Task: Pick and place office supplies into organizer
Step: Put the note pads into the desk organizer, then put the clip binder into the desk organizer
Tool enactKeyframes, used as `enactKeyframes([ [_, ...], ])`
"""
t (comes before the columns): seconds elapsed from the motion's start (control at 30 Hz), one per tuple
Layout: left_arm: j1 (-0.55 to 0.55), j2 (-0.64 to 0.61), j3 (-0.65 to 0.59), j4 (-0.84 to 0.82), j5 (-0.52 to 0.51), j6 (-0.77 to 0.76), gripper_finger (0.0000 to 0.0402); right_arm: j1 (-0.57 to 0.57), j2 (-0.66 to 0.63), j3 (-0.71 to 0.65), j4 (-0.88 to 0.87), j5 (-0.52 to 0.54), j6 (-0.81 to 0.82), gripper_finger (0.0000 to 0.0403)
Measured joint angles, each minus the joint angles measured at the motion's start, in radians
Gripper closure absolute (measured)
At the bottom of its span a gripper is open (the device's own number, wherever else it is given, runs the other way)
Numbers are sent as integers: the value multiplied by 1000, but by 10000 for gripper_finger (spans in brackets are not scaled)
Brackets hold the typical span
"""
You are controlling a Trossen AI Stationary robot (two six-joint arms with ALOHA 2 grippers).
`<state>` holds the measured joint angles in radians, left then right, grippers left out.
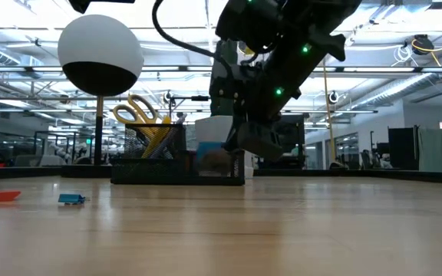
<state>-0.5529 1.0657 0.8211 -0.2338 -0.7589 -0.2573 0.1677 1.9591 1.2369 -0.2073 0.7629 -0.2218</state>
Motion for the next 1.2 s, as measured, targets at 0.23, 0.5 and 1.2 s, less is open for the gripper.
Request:
enactKeyframes([
  [0.23,0,0,0,0,0,-7,298,-16,0,0,-20,-5,0,329],
  [0.5,0,0,0,0,0,-7,298,-2,-16,0,-5,13,-33,291],
  [1.2,0,0,0,-6,187,-9,298,38,-223,-1,82,206,-184,297],
])
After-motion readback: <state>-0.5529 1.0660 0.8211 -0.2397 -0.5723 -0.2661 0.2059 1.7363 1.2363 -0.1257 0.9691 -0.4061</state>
